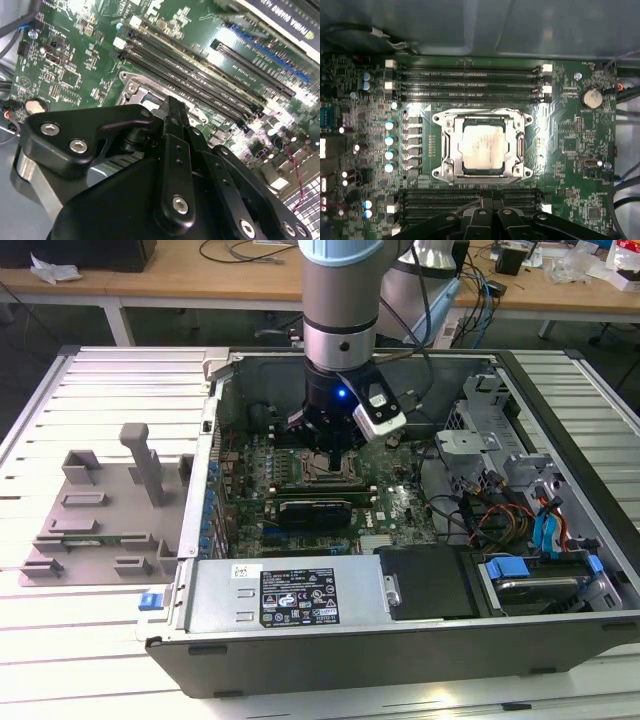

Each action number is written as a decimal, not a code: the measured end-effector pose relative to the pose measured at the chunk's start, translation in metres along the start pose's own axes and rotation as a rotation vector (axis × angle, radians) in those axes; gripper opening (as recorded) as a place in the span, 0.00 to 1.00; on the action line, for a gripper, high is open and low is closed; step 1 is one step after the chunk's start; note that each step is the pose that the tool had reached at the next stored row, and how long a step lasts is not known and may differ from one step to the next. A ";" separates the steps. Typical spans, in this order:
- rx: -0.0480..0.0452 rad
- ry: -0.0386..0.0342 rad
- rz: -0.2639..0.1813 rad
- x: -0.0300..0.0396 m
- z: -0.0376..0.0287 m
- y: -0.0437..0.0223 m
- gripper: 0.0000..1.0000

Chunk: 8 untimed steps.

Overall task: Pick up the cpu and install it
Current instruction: 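Install the second cpu locking lever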

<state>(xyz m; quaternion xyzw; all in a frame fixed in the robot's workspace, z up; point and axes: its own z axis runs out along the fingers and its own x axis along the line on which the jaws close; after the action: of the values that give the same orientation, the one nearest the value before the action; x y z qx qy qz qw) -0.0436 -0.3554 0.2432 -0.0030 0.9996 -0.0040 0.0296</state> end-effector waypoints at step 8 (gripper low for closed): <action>0.0000 0.0001 0.000 0.0051 0.0029 -0.0036 0.11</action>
<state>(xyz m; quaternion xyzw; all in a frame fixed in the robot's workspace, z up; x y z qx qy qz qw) -0.0485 -0.3590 0.2400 -0.0030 0.9996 -0.0040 0.0295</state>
